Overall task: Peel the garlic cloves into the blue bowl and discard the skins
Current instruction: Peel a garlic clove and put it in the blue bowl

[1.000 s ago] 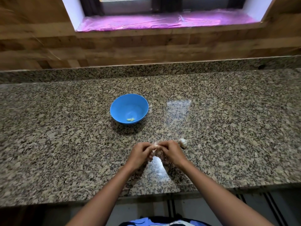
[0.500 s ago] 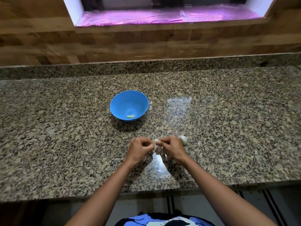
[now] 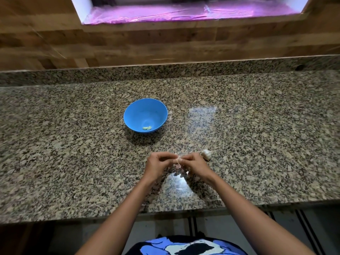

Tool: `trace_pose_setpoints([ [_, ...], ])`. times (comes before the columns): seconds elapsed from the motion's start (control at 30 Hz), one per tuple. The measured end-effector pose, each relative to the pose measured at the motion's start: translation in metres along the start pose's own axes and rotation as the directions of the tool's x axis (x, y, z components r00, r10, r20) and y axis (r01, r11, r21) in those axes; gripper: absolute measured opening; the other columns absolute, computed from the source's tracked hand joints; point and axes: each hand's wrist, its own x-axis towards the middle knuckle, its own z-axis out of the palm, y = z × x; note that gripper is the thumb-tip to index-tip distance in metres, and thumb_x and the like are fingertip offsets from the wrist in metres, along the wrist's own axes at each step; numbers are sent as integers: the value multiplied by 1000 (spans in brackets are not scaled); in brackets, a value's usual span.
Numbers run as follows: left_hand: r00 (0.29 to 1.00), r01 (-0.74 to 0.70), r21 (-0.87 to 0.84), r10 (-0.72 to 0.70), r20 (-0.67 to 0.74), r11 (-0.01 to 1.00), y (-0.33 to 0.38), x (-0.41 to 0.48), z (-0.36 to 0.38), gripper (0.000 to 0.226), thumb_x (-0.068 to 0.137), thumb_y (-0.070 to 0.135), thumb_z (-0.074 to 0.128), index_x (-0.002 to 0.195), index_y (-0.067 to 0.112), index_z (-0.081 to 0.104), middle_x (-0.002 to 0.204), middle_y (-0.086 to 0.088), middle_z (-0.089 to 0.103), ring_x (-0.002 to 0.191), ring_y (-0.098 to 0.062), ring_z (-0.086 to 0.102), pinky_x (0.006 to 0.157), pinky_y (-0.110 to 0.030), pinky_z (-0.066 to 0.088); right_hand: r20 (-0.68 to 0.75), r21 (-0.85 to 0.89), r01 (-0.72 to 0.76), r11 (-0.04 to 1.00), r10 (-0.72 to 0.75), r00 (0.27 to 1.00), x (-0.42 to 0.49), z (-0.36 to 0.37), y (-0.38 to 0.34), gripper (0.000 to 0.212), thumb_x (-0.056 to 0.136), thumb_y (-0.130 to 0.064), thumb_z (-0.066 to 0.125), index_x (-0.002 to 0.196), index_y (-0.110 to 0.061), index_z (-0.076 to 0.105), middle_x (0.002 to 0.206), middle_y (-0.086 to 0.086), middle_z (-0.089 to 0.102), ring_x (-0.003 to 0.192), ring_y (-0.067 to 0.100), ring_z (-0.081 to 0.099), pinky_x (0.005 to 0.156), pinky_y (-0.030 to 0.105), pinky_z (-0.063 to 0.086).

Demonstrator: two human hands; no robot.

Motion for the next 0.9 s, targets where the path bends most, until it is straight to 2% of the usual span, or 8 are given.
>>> trace_pose_setpoints([
  [0.1,998,55,-170,-51,29,984,7,-3,-2,25,72,-10,71,95,-1,70,79,-6,73,72,-14,70,66,-21,56,70,151,-63,987,53,996,-3,-7,-4,16,90,-8,56,87,-6,71,72,7,70,55,19,55,43,21,39],
  [0.27,995,98,-298,-91,37,950,6,-6,-3,24,72,-9,71,94,1,70,84,-9,74,73,-16,70,63,-20,55,128,260,-107,960,75,989,-2,-8,2,22,92,-8,50,97,8,65,90,19,69,59,15,59,44,19,40],
  [0.37,996,91,-278,-88,24,956,5,-6,-1,23,74,-9,68,94,2,70,85,-7,73,71,-14,69,62,-21,55,76,258,-101,961,84,994,-2,-4,2,20,91,-11,54,95,4,67,86,15,69,57,13,58,44,18,40],
  [0.5,999,31,-114,-35,-38,993,0,-7,5,23,79,-3,67,100,5,70,94,-6,72,74,-13,68,67,-22,57,-78,261,-71,963,94,993,-2,4,1,17,88,-10,60,97,3,68,85,17,68,52,11,57,39,16,41],
  [0.63,998,27,-130,-35,-58,991,-2,-12,13,26,82,5,69,108,4,68,91,-8,73,78,-16,71,71,-25,58,-183,145,-11,989,37,982,-2,6,2,9,86,-10,64,89,-4,70,82,23,68,55,14,56,41,18,42],
  [0.73,997,40,-149,-51,-65,988,-3,-13,14,27,79,6,72,106,2,69,91,-11,73,79,-18,72,70,-25,57,-221,-57,42,997,-54,974,0,8,4,7,84,-11,66,82,-10,72,77,16,70,54,10,57,46,18,43],
  [0.8,992,97,-224,-113,-59,970,-3,-13,13,23,80,0,69,103,1,69,89,-14,73,77,-19,71,67,-23,57,-224,-160,55,986,-90,970,2,10,6,9,84,-14,66,82,-9,73,74,10,71,58,13,59,51,22,46],
  [0.9,974,206,-377,-228,-15,903,-3,-17,10,21,84,-5,61,102,3,68,89,-18,72,78,-24,70,67,-24,58,-275,-174,29,984,-77,958,4,12,10,18,86,-11,59,72,-3,69,66,14,66,56,17,54,53,27,42],
])
